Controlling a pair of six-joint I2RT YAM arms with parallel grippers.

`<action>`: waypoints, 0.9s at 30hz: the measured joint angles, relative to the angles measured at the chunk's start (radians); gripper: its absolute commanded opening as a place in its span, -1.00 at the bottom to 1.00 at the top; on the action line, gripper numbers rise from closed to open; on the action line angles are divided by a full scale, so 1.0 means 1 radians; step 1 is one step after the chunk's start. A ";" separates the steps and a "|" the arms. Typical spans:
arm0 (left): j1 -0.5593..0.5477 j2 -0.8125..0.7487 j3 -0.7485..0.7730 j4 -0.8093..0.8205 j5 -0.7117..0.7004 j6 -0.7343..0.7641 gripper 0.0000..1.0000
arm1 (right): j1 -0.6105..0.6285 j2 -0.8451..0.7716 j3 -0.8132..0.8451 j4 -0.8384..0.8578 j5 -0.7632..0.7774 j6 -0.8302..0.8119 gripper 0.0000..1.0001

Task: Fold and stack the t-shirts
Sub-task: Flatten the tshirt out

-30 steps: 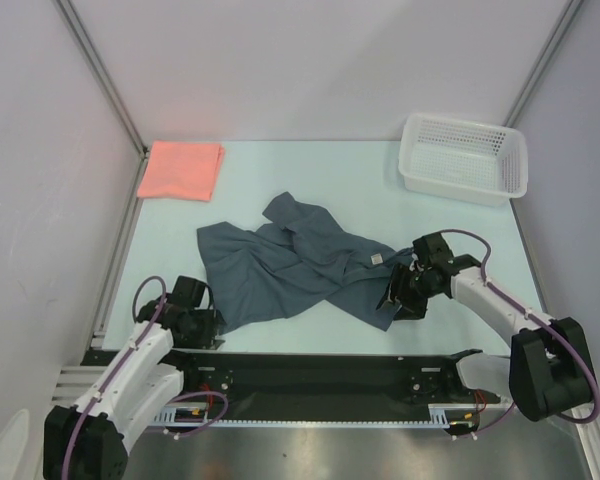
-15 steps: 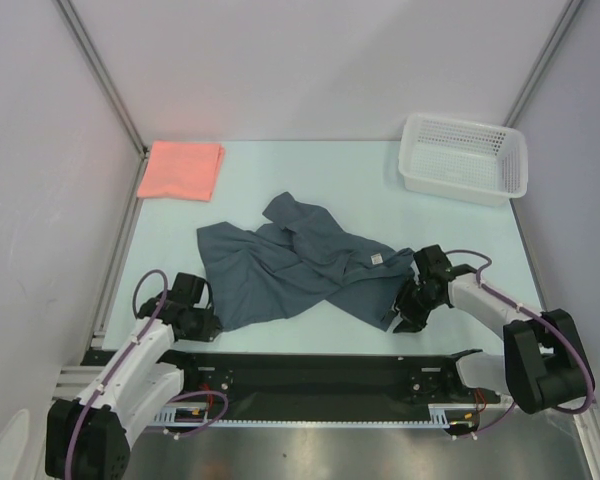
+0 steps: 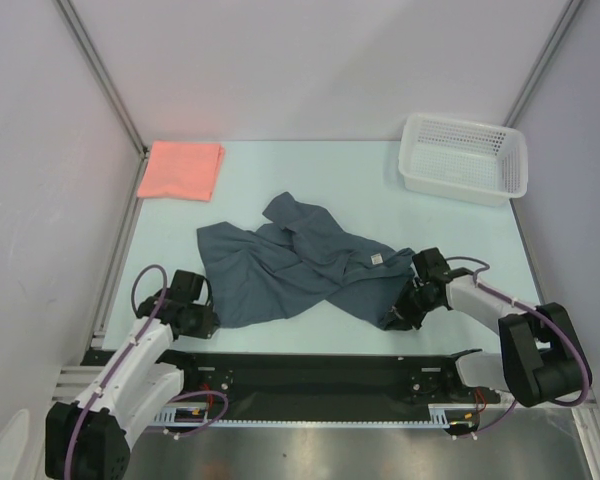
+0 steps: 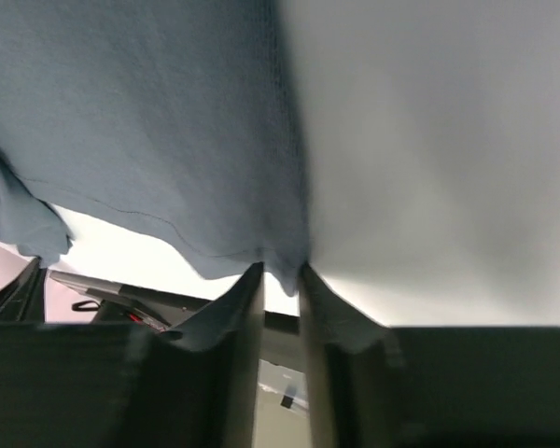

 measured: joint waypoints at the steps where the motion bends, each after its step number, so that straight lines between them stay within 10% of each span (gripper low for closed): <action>1: 0.000 -0.002 0.002 0.000 -0.001 0.003 -0.99 | 0.000 0.001 -0.002 0.003 0.000 0.004 -0.61; 3: 0.000 -0.006 0.006 -0.001 -0.007 0.011 -0.99 | -0.004 0.000 -0.010 0.009 0.006 0.005 -1.00; 12: -0.004 0.020 0.194 0.000 -0.077 0.235 -0.99 | -0.095 -0.071 0.074 -0.050 0.096 -0.093 -1.00; 27: -0.099 0.153 0.974 0.191 -0.218 0.966 -0.99 | -0.260 -0.088 1.234 -0.097 0.180 -0.335 -1.00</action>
